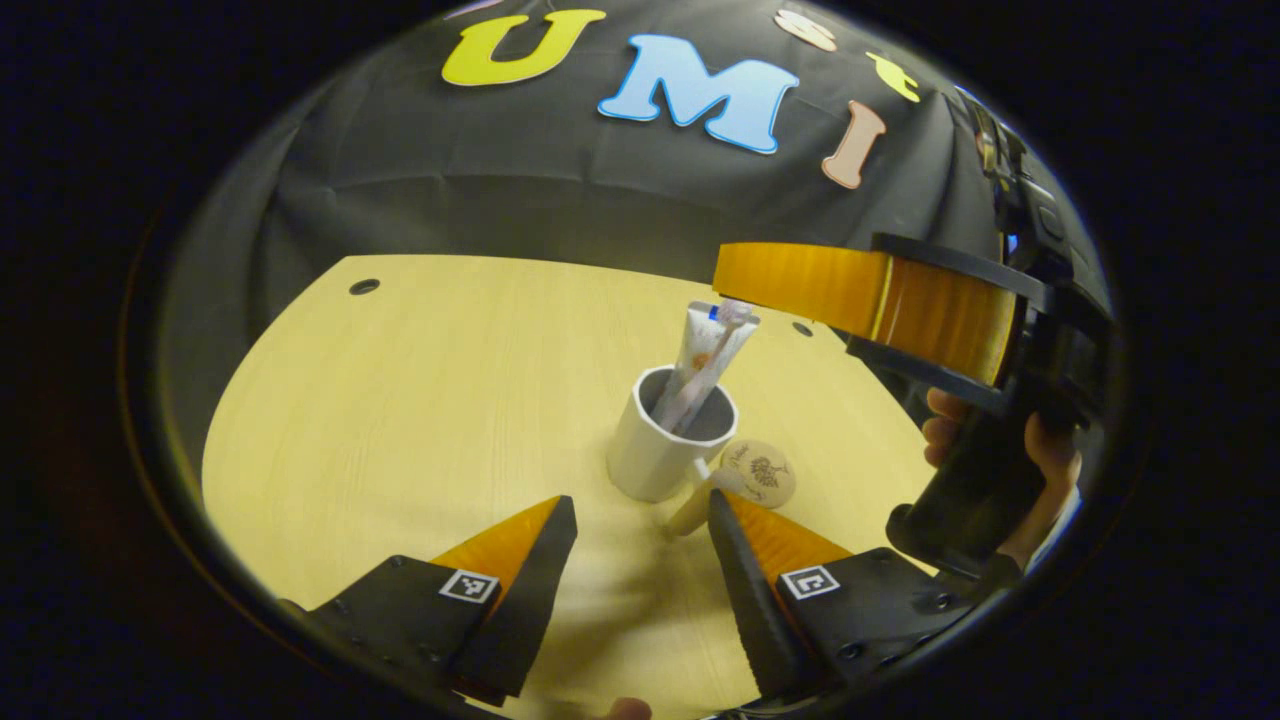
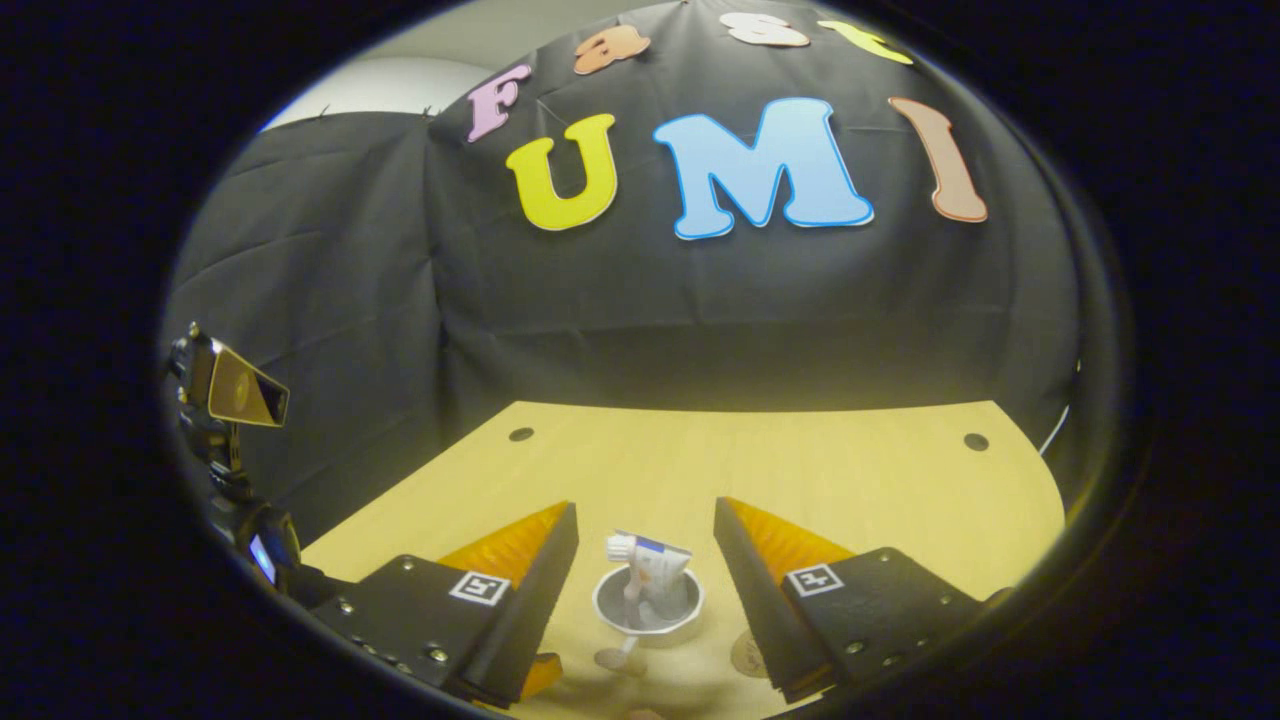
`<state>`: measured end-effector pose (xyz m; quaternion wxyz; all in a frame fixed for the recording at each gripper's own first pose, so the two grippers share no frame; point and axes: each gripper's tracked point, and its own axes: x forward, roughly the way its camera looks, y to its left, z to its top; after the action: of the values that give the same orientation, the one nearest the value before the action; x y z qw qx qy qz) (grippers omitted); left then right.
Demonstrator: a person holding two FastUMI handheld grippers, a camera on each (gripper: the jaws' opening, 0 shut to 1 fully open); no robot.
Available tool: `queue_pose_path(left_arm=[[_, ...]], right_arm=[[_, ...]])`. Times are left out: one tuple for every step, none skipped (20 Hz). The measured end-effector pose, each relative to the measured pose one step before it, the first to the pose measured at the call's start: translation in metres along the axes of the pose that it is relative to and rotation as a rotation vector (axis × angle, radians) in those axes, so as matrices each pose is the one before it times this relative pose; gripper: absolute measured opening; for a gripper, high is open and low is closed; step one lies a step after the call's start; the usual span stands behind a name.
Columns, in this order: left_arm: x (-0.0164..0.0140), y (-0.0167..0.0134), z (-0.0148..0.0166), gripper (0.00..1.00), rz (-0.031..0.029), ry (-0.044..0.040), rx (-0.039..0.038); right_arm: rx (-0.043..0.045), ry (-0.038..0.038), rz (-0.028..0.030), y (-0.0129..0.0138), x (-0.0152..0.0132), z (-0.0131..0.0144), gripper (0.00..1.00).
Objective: Put the toothbrush and toothpaste on the desktop into the cup, then pick up the cup and place it on the coaster on the desktop.
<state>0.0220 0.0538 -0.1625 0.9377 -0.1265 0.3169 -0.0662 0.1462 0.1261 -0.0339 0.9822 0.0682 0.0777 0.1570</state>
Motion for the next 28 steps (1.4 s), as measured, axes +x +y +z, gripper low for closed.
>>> queue_pose_path(left_arm=[[-0.00279,-0.00706,0.00208,0.88,-0.00808,0.00087,-0.00159],[-0.00186,-0.00653,0.00184,0.88,0.00295,0.00101,0.00315],[-0.00112,-0.0063,-0.00027,0.87,0.00125,0.00343,0.00049],[0.002,-0.00339,-0.00293,0.87,-0.00362,0.01216,-0.00776],[0.00244,-0.00406,-0.00237,0.87,-0.00533,0.01134,-0.01323],[0.00167,-0.00409,-0.00231,0.88,-0.00351,0.01202,-0.01142],[0.0025,-0.00371,-0.00178,0.87,-0.00011,0.01138,-0.00669],[0.00281,-0.00314,-0.00056,0.88,0.00069,0.0083,-0.00223],[0.00421,-0.0029,-0.00081,0.87,0.00414,0.01216,-0.00159],[0.00435,-0.00149,-0.00063,0.87,0.00485,0.016,-0.00182],[0.00683,-0.00144,-0.00137,0.87,0.0058,0.01651,-0.00511],[0.00412,-0.0021,0.00055,0.88,0.00135,0.01435,-0.00608],[0.00549,-0.00143,-0.00073,0.87,0.00476,0.02059,-0.00412],[0.00542,-0.00119,0.00106,0.87,0.00855,0.01839,-0.00371],[0.00534,0.00017,0.00047,0.87,0.0103,0.02005,-0.00298],[0.00586,0.00067,-0.00065,0.87,0.01221,0.02504,-0.00462],[0.00609,0.00006,0.00051,0.87,0.01024,0.02526,0.00069],[0.00573,0.00511,0.00034,0.88,0.0364,0.02936,0.00516],[0.00664,0.00523,0.00205,0.89,0.02714,0.01649,0.00897],[0.00631,0.00316,0.00339,0.88,0.02138,0.02232,0.00387],[0.00517,0.00054,0.002,0.87,0.01041,0.0204,0.00103],[0.00449,0.00072,0.00242,0.89,0.01153,0.01975,-0.00117],[0.00455,0.00171,0.00272,0.88,0.01705,0.02058,-0.00222],[0.00443,0.00198,0.00053,0.88,0.01597,0.02055,-0.00293],[0.00566,0.00046,-0.00068,0.88,0.0097,0.02,-0.00554],[0.00452,-0.00038,-0.0006,0.88,0.00327,0.01592,-0.00934],[0.00383,-0.00076,0.00026,0.87,0.00711,0.01294,-0.00598],[0.00364,0.00142,-0.00038,0.84,0.00596,0.009,-0.00566]], right_arm=[[0.00892,-0.00799,-0.00738,-0.00313,-0.00393,0.00356,0.86],[0.01176,-0.00728,-0.00417,-0.00303,-0.00414,0.00467,0.86],[0.00976,-0.00622,-0.00271,-0.00236,-0.00343,0.00375,0.86],[0.00598,-0.00347,-0.00981,-0.00517,-0.00487,0.0039,0.86],[0.00229,-0.00605,-0.01482,-0.0063,-0.00628,0.00315,0.86],[-0.00049,-0.00603,-0.01568,-0.00664,-0.0053,0.00384,0.86],[-0.00224,-0.00157,-0.01548,-0.00698,-0.00426,0.00211,0.86],[-0.00156,0.00259,-0.01731,-0.00777,-0.00495,0.00075,0.86],[-0.00227,0.00412,-0.01855,-0.00915,-0.00532,0.00052,0.86],[-0.0047,-0.00025,-0.0167,-0.00822,-0.00459,0.00167,0.86],[-0.00815,-0.00207,-0.01867,-0.00899,-0.00493,0.00124,0.86],[-0.00891,-0.00238,-0.01447,-0.00822,-0.00549,0.00106,0.86],[-0.00824,-0.00153,-0.0149,-0.0078,-0.00448,0.00034,0.86],[-0.00602,0.00028,-0.01094,-0.00778,-0.00413,0.00058,0.86],[-0.00486,0.00276,-0.00764,-0.00578,-0.00323,-0.00115,0.86],[-0.00273,0.00854,-0.00602,-0.00661,-0.00365,-0.00152,0.86],[-0.00032,0.009,-0.002,-0.00508,-0.00309,-0.0029,0.86],[0.0023,0.01024,-0.00383,-0.00453,-0.00208,-0.00248,0.86],[0.00346,0.01134,-0.00104,-0.00597,-0.00255,-0.00365,0.86],[0.00392,0.00822,-0.00003,-0.00375,-0.00139,-0.00229,0.86],[0.00296,0.00841,-0.00322,-0.00472,-0.00042,-0.00301,0.86],[0.00253,0.01069,-0.00072,-0.00432,0.00034,-0.00301,0.86],[0.00268,0.01133,-0.00023,-0.00314,-0.00013,-0.00433,0.86],[0.00288,0.01099,-0.00006,-0.0035,-0.00004,-0.00342,0.86],[0.00222,0.00901,-0.00113,-0.00338,0.00036,-0.00234,0.86],[0.00218,0.00469,-0.00265,-0.0032,-0.00006,-0.00106,0.86],[0.0019,0.00506,-0.0015,-0.00321,-0.00123,-0.00215,0.86],[0.00213,0.00374,-0.00034,-0.0023,-0.001,-0.00065,0.86]])
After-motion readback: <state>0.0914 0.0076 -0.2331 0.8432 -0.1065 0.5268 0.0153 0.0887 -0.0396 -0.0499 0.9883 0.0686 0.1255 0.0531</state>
